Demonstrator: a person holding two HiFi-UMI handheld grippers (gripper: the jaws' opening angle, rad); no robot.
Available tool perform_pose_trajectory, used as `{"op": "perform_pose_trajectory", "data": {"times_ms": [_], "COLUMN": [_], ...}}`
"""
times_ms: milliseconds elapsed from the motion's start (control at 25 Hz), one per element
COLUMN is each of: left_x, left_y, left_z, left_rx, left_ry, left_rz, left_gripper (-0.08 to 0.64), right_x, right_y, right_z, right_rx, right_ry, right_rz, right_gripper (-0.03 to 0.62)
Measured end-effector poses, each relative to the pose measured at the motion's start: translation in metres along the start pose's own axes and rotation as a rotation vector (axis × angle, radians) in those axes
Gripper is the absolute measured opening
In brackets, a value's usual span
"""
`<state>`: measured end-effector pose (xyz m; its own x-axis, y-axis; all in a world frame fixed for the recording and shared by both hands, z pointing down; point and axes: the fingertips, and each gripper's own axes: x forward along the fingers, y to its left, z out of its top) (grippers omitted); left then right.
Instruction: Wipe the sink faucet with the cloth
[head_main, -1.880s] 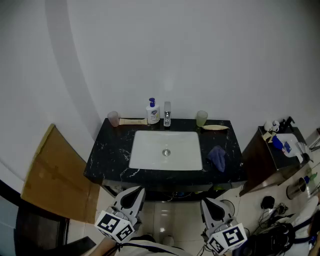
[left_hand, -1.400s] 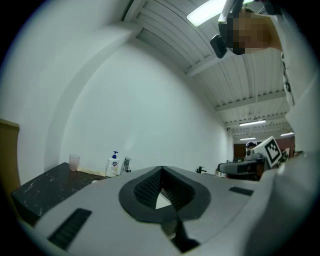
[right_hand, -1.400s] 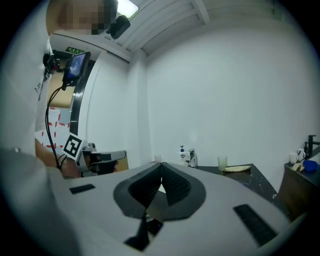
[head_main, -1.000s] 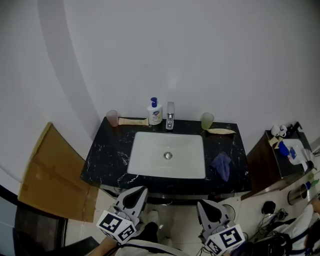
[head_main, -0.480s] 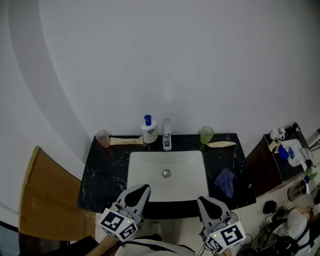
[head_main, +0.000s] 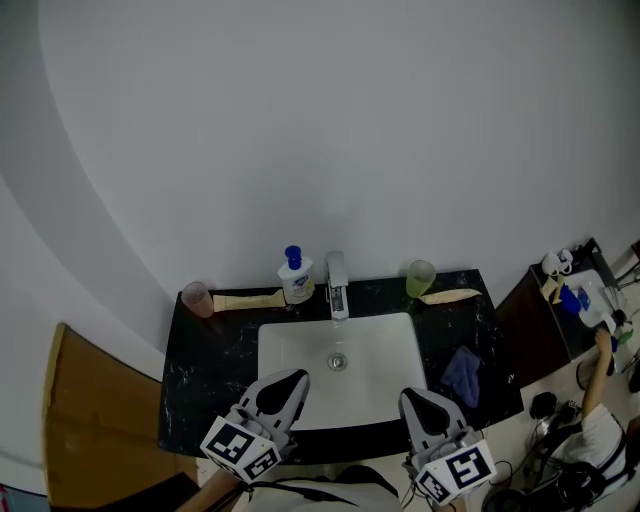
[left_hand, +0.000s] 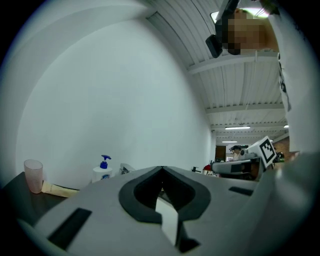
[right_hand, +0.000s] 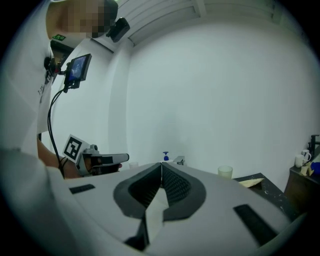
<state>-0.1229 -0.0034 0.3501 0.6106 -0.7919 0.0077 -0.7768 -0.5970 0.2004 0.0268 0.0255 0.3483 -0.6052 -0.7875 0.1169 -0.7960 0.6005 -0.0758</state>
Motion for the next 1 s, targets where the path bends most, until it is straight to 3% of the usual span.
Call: {"op": "perform_pose_trajectory", "data": {"times_ms": [560,800,1000], "left_x": [0.062,0.113,0.157], "left_y": [-0.009,-0.048,-0.102], "left_z": [-0.016,-0.041,-0.069], "left_rx": [0.027,0.053,0.066], "left_ry": [0.065,0.126,0.16], "left_rz": [-0.016,-0.131,-0.311], "left_gripper": [0.002,0.002,0.002], "right_x": [0.031,0.016,-0.012], "right_y": [-0.029,-0.076,-0.129], "right_z": [-0.012,-0.034,-0.06], "right_rx": [0.021,-0.004,0.001], "right_ry": [0.026,0.057,0.078], "right_rz": [0.061,-0.042,-0.174], "right_gripper": [0.005,0.005,0.005]}}
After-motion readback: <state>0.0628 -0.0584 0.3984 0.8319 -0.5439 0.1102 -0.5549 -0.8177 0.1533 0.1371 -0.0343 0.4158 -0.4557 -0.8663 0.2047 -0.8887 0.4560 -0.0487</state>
